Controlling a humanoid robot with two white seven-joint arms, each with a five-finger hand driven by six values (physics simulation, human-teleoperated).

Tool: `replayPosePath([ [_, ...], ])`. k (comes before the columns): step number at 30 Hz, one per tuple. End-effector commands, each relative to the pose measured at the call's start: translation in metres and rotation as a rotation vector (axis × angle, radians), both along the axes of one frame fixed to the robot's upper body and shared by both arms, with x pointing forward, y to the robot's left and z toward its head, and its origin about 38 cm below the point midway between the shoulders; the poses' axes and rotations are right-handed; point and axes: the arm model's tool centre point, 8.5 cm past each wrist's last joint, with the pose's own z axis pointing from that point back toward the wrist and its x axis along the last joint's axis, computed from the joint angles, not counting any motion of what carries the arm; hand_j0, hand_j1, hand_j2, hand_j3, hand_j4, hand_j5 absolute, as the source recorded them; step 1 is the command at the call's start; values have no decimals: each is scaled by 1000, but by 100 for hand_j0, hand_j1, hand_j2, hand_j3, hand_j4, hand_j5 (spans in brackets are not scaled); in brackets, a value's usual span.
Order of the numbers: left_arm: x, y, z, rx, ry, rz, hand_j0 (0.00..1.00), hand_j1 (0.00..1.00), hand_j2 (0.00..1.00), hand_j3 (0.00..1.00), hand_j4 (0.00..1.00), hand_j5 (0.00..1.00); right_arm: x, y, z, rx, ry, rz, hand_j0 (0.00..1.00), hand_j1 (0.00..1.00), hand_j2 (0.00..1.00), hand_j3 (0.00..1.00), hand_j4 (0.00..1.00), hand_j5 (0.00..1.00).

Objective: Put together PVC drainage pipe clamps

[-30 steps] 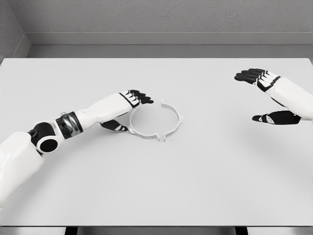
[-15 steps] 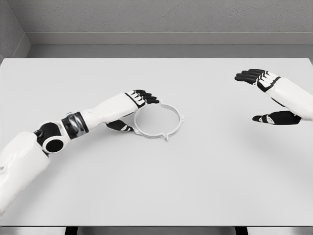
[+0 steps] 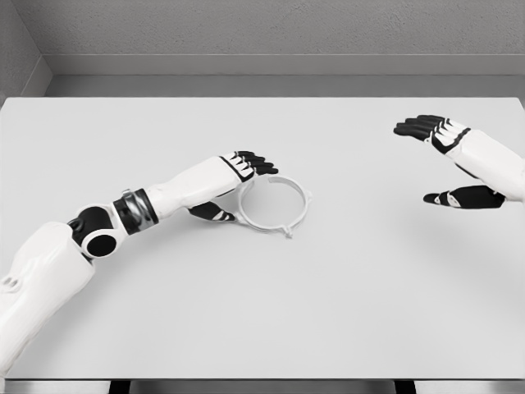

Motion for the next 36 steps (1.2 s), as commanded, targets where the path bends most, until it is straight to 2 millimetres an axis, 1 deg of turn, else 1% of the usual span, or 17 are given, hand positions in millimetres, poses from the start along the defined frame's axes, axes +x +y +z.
replayPosePath([
  [1, 0, -1, 1, -9, 2, 0, 100, 100, 100, 100, 100, 100, 0, 0, 0, 6, 3, 0, 100, 100, 100, 100, 100, 100],
  [10, -1, -10, 2, -30, 1, -11, 100, 100, 100, 100, 100, 100, 0, 0, 1, 6, 2, 0, 100, 100, 100, 100, 100, 100],
  [22, -1, -10, 1, -29, 4, -10, 100, 100, 100, 100, 100, 100, 0, 0, 1, 8, 1, -1, 100, 100, 100, 100, 100, 100],
  [25, -1, -11, 1, -29, 4, -12, 100, 100, 100, 100, 100, 100, 0, 0, 1, 6, 2, 0, 100, 100, 100, 100, 100, 100],
  [27, -1, -16, 0, -36, 7, -16, 100, 100, 100, 100, 100, 100, 0, 0, 1, 6, 2, 0, 100, 100, 100, 100, 100, 100],
  [36, -1, -19, -1, -41, 11, -17, 100, 100, 100, 100, 100, 100, -1, 3, 3, 12, -6, 8, 100, 100, 100, 100, 100, 100],
])
